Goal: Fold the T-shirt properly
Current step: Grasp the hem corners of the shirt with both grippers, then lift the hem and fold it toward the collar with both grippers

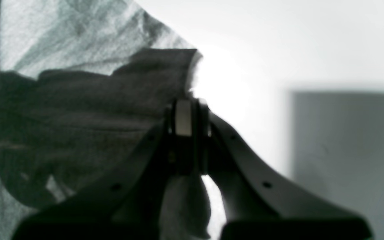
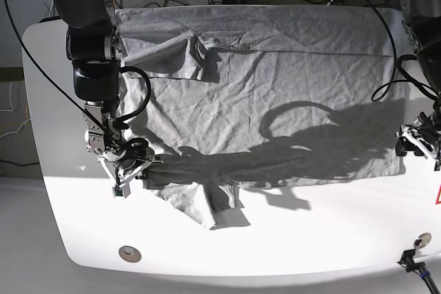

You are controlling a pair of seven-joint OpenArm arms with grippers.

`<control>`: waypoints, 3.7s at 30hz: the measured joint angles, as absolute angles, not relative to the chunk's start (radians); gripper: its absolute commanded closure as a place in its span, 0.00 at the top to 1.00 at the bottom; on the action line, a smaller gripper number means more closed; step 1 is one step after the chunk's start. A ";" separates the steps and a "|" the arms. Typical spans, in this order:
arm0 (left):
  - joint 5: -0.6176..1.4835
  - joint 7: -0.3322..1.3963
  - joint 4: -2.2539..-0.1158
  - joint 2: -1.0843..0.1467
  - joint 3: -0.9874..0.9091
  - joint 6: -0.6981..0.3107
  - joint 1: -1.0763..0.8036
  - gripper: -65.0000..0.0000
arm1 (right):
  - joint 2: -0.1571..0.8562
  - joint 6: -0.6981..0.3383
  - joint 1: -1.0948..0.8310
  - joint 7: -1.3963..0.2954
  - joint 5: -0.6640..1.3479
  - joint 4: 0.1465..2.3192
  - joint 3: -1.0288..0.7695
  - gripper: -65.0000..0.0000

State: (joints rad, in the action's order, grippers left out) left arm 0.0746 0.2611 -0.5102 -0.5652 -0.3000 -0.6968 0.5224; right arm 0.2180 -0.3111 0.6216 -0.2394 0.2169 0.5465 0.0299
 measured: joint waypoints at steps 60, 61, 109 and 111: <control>0.076 0.224 -0.644 -0.438 -0.360 -0.585 0.457 0.00 | 0.253 -0.320 0.538 -0.330 0.224 0.756 0.027 0.00; 0.075 0.224 -0.644 -0.439 -0.362 -0.584 0.457 0.00 | 0.257 -0.322 0.537 -0.345 0.231 0.774 0.027 0.00; 0.066 0.421 -1.178 -0.423 -0.426 -0.622 0.112 0.69 | 0.271 -0.321 0.170 -0.611 0.219 1.459 -0.105 0.57; 0.070 0.409 -1.145 -0.426 -0.427 -0.622 0.160 0.69 | 0.270 -0.324 0.205 -0.608 0.223 1.409 -0.105 0.57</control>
State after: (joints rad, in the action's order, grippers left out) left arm 0.0696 0.4088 -1.1446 -0.4255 -0.4267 -0.6224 0.1604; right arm 0.2703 -0.3237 0.2054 -0.6079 0.2234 1.4086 -0.1051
